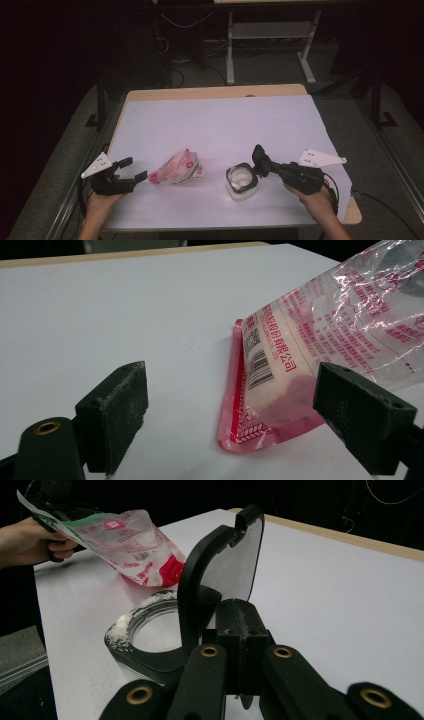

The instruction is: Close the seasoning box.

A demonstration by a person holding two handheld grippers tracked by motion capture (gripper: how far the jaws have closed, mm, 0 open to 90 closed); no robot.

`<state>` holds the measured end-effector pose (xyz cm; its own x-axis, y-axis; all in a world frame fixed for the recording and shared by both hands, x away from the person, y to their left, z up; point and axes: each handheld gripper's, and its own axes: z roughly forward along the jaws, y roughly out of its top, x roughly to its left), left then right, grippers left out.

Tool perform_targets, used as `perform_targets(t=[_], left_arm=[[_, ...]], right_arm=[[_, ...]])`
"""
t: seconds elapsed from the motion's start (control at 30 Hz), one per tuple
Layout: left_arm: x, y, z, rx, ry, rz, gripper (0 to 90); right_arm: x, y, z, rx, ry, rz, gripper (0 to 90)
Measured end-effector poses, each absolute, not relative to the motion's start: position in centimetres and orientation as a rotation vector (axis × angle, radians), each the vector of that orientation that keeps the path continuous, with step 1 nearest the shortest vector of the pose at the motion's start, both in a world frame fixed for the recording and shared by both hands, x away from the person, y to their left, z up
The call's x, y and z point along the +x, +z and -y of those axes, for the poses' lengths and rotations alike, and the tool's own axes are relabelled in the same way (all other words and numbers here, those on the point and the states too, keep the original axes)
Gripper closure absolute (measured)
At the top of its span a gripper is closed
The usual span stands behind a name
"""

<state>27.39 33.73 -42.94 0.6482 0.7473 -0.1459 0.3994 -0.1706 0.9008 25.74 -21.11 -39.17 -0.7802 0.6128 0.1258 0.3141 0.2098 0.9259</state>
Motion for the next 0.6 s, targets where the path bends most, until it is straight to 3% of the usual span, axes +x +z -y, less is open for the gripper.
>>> perform_targets(t=[0.6], left_arm=[[27.4, -43.0, -33.7, 1.799, 0.403, -0.923, 14.0]], right_arm=[[25.3, -39.4, 19.3, 0.823, 1.564, -2.273, 90.0]])
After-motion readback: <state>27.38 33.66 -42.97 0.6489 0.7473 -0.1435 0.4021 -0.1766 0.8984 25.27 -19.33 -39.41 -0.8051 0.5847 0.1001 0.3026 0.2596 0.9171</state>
